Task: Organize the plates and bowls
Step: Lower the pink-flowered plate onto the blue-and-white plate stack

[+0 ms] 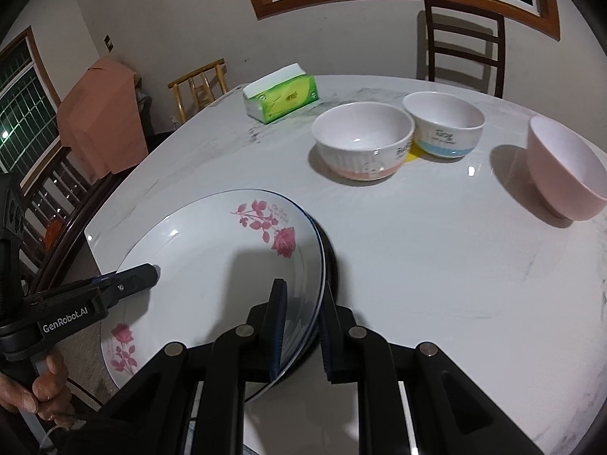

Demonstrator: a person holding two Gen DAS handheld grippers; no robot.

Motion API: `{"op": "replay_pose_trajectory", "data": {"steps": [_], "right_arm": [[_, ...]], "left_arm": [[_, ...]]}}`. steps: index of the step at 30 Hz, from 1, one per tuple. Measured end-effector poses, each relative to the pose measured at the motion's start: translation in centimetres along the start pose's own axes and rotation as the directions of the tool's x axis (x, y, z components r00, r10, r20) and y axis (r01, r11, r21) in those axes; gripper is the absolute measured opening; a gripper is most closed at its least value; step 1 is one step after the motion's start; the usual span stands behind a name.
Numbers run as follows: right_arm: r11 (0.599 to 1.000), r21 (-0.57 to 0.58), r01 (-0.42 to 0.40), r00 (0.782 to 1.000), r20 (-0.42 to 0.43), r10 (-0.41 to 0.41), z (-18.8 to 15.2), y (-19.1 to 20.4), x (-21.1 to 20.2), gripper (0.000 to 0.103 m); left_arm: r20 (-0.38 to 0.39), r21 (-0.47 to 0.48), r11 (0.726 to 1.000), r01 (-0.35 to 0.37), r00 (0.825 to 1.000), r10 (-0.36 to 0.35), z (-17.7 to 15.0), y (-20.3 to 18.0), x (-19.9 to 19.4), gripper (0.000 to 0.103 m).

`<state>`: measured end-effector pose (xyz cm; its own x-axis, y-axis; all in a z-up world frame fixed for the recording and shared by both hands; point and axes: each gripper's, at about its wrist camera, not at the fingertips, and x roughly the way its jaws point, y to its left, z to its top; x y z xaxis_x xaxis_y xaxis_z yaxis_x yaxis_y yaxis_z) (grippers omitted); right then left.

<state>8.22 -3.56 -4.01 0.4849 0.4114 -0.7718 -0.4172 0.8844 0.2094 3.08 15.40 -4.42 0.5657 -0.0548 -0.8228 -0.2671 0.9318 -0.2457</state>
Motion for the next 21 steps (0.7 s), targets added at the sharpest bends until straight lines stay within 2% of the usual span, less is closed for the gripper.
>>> {"op": "replay_pose_trajectory", "data": {"steps": [21], "right_arm": [[1.000, 0.016, -0.008, 0.998, -0.056, 0.009, 0.3, 0.4, 3.9, 0.016]], "left_arm": [[-0.050, -0.030, 0.999, -0.033, 0.998, 0.031, 0.7, 2.4, 2.9, 0.015]]}}
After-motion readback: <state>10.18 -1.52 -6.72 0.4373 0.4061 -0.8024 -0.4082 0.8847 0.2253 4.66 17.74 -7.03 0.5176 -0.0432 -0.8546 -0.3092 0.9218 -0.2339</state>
